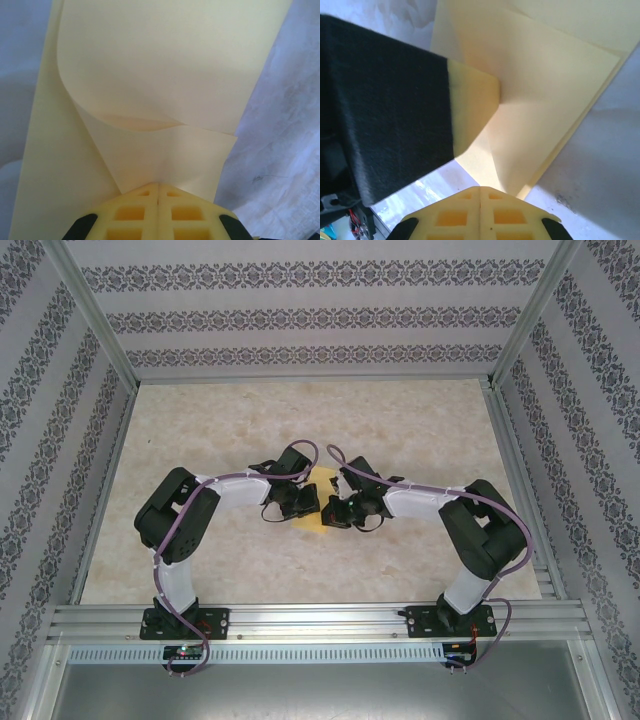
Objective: Fold a paper plane with a square sheet of paper (pick it up from the middle)
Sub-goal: Fold the triangle a second time at the center of the table.
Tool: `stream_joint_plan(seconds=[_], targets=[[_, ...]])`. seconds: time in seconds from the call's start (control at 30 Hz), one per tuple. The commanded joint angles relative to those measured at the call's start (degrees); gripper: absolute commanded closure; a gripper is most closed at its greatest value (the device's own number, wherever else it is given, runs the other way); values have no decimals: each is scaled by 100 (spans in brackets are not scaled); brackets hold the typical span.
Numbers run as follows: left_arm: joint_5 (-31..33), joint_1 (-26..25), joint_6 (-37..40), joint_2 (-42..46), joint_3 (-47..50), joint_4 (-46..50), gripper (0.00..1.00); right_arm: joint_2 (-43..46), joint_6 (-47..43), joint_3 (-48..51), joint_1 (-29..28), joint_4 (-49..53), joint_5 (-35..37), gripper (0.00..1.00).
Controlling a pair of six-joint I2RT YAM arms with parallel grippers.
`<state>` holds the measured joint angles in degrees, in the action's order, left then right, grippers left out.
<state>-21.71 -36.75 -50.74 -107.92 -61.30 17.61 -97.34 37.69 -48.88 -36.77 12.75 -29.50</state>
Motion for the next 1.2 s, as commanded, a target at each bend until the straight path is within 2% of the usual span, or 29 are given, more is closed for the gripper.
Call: stream_joint_plan(seconds=[0.0,0.8,1.0,1.17], targets=[[271,36,-109,-290,232,415,95,-120,124,-58,-71,-256,120,97],[345,36,-191,-300,256,489,96,-320,-369,-40,-150,609,205,94],[329,37,-199,-292,267,474,96,47,-236,-95,-158,252,57,93],[325,32,-208,-276,267,472,96,-136,-132,-95,-212,44,-39,93]])
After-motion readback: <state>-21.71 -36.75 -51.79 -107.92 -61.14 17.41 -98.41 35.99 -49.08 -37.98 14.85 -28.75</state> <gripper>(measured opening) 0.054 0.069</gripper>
